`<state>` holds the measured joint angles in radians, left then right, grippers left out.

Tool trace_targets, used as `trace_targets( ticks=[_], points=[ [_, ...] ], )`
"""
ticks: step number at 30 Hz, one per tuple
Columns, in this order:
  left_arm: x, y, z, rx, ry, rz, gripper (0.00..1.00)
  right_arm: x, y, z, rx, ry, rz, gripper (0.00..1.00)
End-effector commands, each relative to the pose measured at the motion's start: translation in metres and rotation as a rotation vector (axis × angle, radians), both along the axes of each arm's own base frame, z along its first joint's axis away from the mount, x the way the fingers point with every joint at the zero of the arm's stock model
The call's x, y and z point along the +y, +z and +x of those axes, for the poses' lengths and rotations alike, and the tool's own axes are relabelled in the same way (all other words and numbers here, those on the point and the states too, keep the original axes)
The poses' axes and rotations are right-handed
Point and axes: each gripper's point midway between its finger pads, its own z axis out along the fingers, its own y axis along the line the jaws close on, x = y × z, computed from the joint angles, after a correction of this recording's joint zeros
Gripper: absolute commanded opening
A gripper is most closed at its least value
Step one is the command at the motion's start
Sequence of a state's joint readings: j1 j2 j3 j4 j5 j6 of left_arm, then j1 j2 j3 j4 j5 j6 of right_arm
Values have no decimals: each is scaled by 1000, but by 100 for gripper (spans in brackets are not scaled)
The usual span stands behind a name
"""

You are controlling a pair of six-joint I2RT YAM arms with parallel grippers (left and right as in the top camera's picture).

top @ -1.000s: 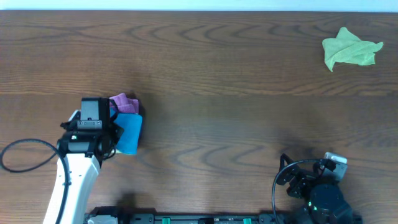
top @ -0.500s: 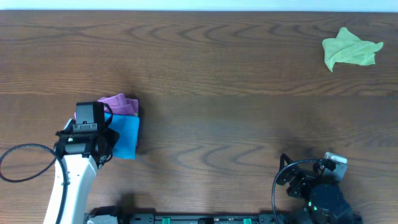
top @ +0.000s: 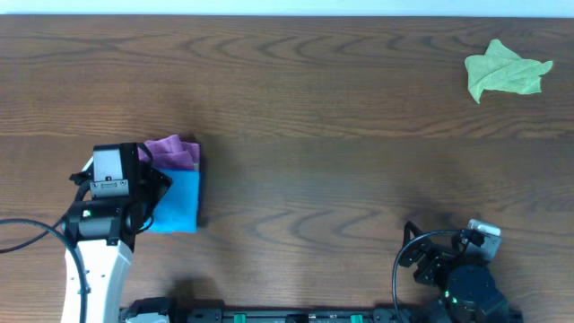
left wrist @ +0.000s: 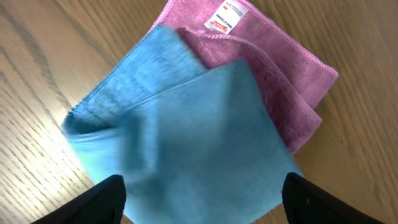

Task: Fold the cloth
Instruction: 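Lower the blue towel onto the pink towel with the left gripper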

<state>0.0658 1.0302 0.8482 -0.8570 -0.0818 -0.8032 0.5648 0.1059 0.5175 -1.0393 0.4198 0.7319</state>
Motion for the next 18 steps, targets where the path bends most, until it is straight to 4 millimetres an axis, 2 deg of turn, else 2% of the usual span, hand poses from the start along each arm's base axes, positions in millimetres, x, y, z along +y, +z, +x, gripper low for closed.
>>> trace_targets(
  ticks=[1, 6, 12, 16, 18],
  points=[
    [4, 7, 0, -3, -22, 31, 82, -4, 1, 0, -8, -27, 9, 99],
    [4, 7, -4, 18, -27, 32, 81, -4, 1, 0, -8, -27, 9, 99],
    [4, 20, 0, -3, -57, 48, 80, -4, 1, 0, -8, -27, 9, 99],
    [3, 35, 2, -17, -88, 53, 76, -4, 1, 0, -8, -27, 9, 99],
    [1, 46, 3, -24, -116, 59, 65, -4, 1, 0, -8, -27, 9, 99]
  ],
)
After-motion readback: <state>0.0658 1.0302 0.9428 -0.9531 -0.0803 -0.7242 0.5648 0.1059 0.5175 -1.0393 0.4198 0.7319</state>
